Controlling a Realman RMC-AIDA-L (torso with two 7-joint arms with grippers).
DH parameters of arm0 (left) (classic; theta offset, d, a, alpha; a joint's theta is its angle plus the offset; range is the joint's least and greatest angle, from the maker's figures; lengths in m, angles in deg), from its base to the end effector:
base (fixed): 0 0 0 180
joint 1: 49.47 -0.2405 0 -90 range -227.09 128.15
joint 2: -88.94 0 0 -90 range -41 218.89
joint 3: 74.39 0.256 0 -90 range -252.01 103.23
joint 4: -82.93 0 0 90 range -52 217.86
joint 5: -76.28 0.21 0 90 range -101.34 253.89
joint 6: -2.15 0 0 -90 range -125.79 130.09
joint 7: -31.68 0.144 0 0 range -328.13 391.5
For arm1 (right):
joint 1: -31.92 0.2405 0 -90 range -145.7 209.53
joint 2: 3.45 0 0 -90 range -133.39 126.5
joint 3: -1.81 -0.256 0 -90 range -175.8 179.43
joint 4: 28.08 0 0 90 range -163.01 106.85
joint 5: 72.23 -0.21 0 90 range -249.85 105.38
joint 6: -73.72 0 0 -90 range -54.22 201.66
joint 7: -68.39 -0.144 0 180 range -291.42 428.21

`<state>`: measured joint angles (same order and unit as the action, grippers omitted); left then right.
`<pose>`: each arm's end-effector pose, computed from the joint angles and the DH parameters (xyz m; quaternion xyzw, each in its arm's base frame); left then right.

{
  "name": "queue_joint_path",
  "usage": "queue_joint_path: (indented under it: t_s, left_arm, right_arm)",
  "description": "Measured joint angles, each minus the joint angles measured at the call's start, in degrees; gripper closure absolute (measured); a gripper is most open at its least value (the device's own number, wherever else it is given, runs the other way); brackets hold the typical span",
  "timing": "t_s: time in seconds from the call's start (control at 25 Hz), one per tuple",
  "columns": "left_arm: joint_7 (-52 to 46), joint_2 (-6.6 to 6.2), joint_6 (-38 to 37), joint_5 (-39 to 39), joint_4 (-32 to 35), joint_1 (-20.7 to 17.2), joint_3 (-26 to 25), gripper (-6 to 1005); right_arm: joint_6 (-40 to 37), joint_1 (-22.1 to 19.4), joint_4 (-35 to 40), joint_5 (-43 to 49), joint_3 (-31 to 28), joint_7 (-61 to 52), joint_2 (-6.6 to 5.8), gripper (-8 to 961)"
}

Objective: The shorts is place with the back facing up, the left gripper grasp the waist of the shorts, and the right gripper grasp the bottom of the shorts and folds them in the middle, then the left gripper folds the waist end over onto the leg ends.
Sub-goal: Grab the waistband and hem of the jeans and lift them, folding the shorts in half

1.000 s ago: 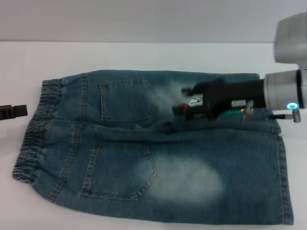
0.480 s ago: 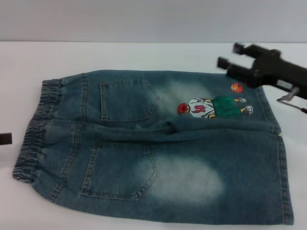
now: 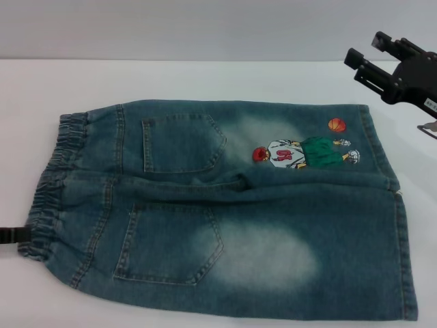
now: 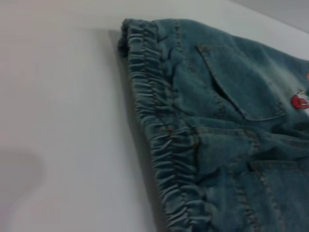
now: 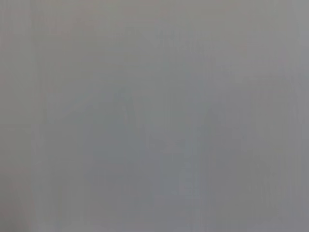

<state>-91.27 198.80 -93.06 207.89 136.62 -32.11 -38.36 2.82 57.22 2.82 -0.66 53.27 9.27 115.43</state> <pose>-0.3659 0.2683 0.1063 -0.7974 -0.5729 -0.0805 0.1715 0.2709 0.3632 0.0247 -0.8267 0.1962 0.3730 0.3727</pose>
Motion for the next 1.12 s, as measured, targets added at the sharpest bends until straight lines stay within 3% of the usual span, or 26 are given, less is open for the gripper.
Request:
queue_joint_path:
  t_s: [1.12]
  left_arm:
    - [-0.55, 0.62, 4.59, 3.90, -4.94, 2.53, 0.59, 254]
  right_arm:
    - [-0.56, 0.97, -0.27, -0.66, 0.67, 1.39, 0.03, 299]
